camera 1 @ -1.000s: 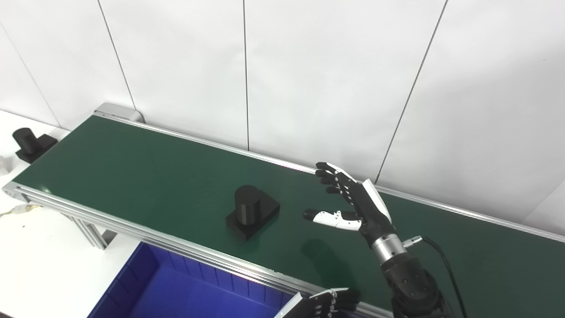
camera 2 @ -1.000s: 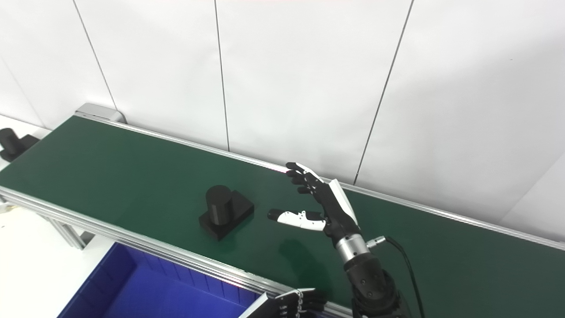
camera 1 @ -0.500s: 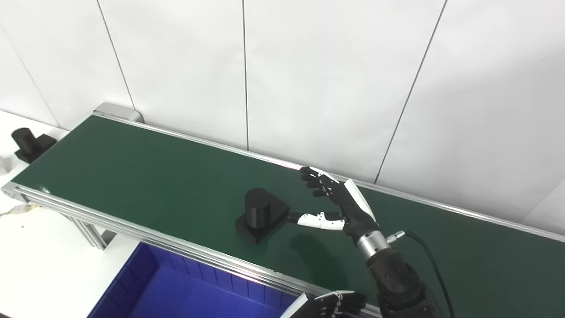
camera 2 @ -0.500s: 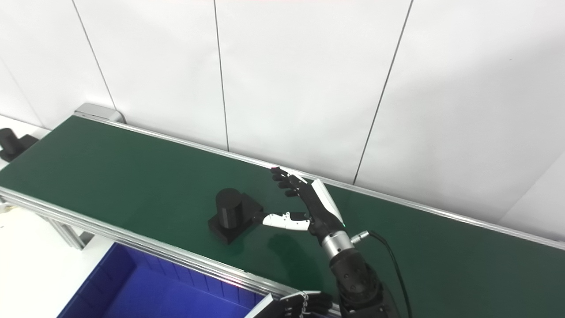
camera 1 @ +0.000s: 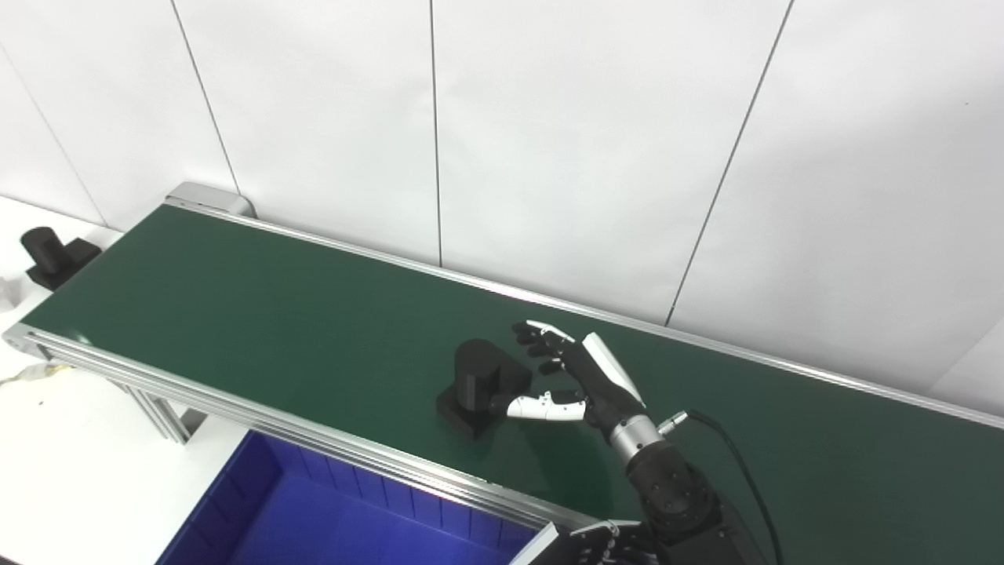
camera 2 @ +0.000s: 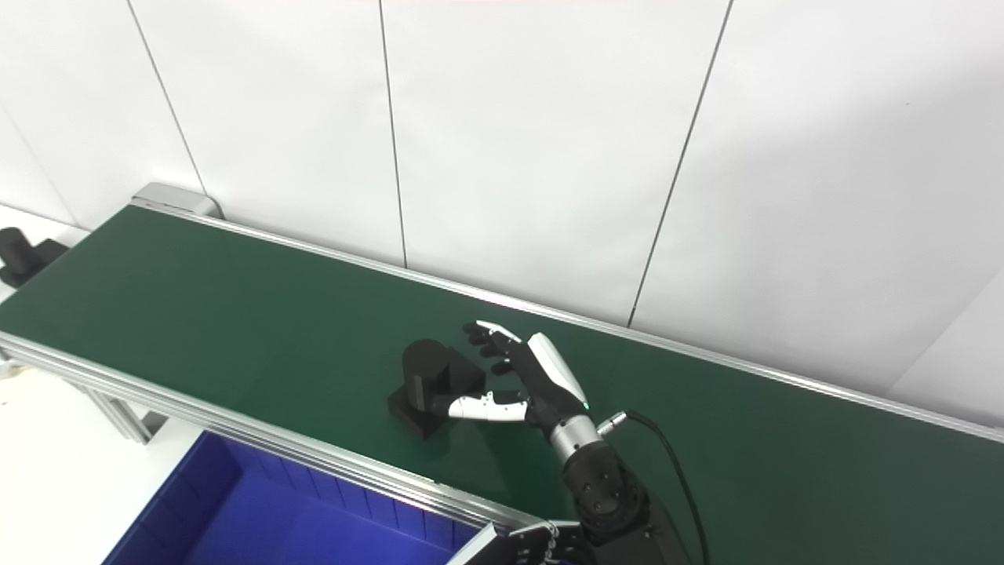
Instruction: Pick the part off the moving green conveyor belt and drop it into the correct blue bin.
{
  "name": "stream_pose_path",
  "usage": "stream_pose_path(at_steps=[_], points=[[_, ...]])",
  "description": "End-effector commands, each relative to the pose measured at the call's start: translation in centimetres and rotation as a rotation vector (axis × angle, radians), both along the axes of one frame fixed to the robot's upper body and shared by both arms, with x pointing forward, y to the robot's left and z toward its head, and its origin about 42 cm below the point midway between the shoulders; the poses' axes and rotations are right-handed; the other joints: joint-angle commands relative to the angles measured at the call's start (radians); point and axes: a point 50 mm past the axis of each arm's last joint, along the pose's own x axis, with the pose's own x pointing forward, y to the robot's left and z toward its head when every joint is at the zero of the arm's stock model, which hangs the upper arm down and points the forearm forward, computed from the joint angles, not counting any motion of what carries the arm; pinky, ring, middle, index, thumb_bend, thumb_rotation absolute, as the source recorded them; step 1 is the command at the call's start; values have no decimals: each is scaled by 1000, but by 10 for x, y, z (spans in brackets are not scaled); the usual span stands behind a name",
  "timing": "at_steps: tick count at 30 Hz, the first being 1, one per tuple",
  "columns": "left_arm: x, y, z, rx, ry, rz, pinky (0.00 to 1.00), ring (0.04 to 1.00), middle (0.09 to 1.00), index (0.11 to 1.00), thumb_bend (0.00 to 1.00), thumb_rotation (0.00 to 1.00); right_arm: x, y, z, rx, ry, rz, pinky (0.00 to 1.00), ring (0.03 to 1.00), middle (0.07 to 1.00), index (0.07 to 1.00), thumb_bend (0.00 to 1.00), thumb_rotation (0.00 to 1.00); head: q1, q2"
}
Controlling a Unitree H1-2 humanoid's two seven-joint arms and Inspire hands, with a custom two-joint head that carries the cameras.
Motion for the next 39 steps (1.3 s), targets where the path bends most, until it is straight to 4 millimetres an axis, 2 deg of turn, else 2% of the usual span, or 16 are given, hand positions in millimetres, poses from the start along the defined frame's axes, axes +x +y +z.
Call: stream_pose_path(at_steps=[1, 12, 21, 24, 28, 29, 30, 32, 35, 39], points=[[8, -10, 13, -21, -48, 0, 724, 783, 819, 827, 1000, 364, 7, 18, 29, 50, -118, 48, 767, 844, 852, 859, 849, 429, 1, 1], [8, -14, 17, -7, -49, 2, 699, 779, 819, 820, 1000, 379, 1, 23, 24, -1, -148, 48, 775, 848, 860, 856, 854, 388, 7, 10], [6, -13, 19, -6, -56, 4, 685, 762, 798, 793, 1000, 377, -6, 23, 22, -75, -220, 42, 719, 811, 840, 850, 796, 390, 4, 23], [6, -11, 19, -19, -54, 2, 692, 766, 802, 792, 1000, 368, -6, 22, 21, -82, -248, 21, 699, 787, 822, 832, 759, 301, 2, 24], [5, -10, 19, -23, -53, 5, 689, 761, 796, 789, 1000, 366, -7, 20, 20, -53, -297, -26, 647, 724, 749, 759, 725, 148, 1, 27], [5, -9, 19, -24, -52, 5, 695, 764, 798, 790, 1000, 363, -6, 20, 20, -40, -310, -41, 628, 698, 717, 712, 716, 91, -1, 29], [5, -9, 19, -25, -51, 6, 704, 770, 802, 794, 1000, 359, -6, 20, 19, -26, -325, -54, 575, 634, 618, 563, 585, 69, -1, 29], [5, -8, 20, -23, -54, 7, 712, 778, 806, 797, 1000, 358, -5, 19, 19, -8, -351, -77, 531, 586, 552, 517, 549, 28, -5, 31], [5, -8, 20, -24, -57, 10, 731, 796, 819, 810, 1000, 382, -3, 19, 20, 8, -373, -96, 449, 498, 483, 495, 529, 2, -6, 31], [4, -8, 21, -34, -57, 11, 739, 799, 822, 817, 1000, 388, -2, 18, 22, 18, -388, -109, 419, 479, 465, 496, 528, 0, -7, 33]])
